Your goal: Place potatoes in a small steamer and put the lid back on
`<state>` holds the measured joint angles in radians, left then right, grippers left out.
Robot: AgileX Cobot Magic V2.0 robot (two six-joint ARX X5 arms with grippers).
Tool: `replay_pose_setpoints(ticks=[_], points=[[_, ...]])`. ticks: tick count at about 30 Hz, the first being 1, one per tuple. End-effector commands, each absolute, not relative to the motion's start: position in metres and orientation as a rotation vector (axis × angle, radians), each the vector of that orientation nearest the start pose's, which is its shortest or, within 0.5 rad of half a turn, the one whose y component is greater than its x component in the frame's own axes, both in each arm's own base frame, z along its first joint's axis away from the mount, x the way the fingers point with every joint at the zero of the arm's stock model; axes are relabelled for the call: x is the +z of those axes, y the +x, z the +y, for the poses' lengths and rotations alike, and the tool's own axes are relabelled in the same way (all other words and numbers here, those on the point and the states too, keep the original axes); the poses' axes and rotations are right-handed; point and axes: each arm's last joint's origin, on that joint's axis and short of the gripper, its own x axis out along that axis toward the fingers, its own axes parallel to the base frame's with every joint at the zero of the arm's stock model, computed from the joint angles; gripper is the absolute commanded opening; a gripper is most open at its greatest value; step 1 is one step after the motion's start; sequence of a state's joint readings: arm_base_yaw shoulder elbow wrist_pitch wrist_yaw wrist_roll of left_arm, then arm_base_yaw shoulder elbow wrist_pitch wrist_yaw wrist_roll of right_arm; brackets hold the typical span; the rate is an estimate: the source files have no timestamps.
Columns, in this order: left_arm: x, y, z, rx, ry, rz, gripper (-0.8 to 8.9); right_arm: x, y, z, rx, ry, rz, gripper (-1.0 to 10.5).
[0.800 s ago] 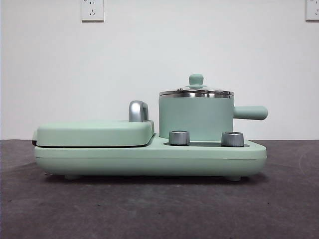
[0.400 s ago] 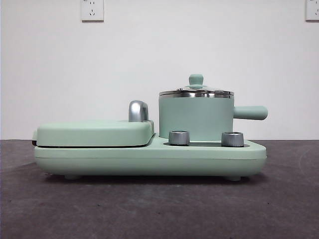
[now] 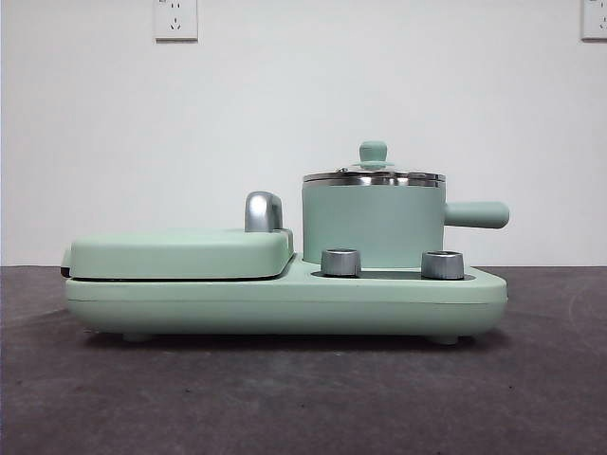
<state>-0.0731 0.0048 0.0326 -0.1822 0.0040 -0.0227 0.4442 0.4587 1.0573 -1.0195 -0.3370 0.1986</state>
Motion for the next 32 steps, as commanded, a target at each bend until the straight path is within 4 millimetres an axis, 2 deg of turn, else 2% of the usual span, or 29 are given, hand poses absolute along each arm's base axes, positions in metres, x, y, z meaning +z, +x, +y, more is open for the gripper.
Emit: replay_pose_setpoints(ticks=[1,9,13,15,18,20,23,26,32], points=[[0.150,0.095,-0.007,-0.078,-0.026,0.175,0.09,0.372,0.031,0.026,0.731,0.158,0.492,0.2],[0.150,0.095,-0.007,-0.078,-0.026,0.174,0.09,0.372,0.032,0.025,0.709,0.164,0.455,0.2],[0.150,0.095,-0.007,-0.078,-0.026,0.175,0.09,0.357,0.043,0.024,0.614,0.162,0.309,0.2],[0.150,0.095,-0.007,-0.078,-0.026,0.175,0.09,0.340,0.052,0.021,0.539,0.144,0.202,0.2],[0.150,0.095,-0.007,-0.078,-0.026,0.175,0.09,0.304,0.065,0.016,0.393,0.073,0.061,0.2],[0.150,0.095,-0.007,-0.078,-0.026,0.175,0.09,0.278,0.072,0.013,0.314,0.000,0.030,0.2],[0.150,0.095,-0.007,-0.078,-0.026,0.176,0.09,0.237,0.081,0.008,0.205,-0.034,0.054,0.2],[0.150,0.095,-0.007,-0.078,-0.026,0.177,0.09,0.206,0.086,0.005,0.116,-0.034,0.099,0.2],[0.150,0.095,-0.007,-0.078,-0.026,0.177,0.09,0.169,0.092,0.003,0.075,-0.034,0.137,0.2]])
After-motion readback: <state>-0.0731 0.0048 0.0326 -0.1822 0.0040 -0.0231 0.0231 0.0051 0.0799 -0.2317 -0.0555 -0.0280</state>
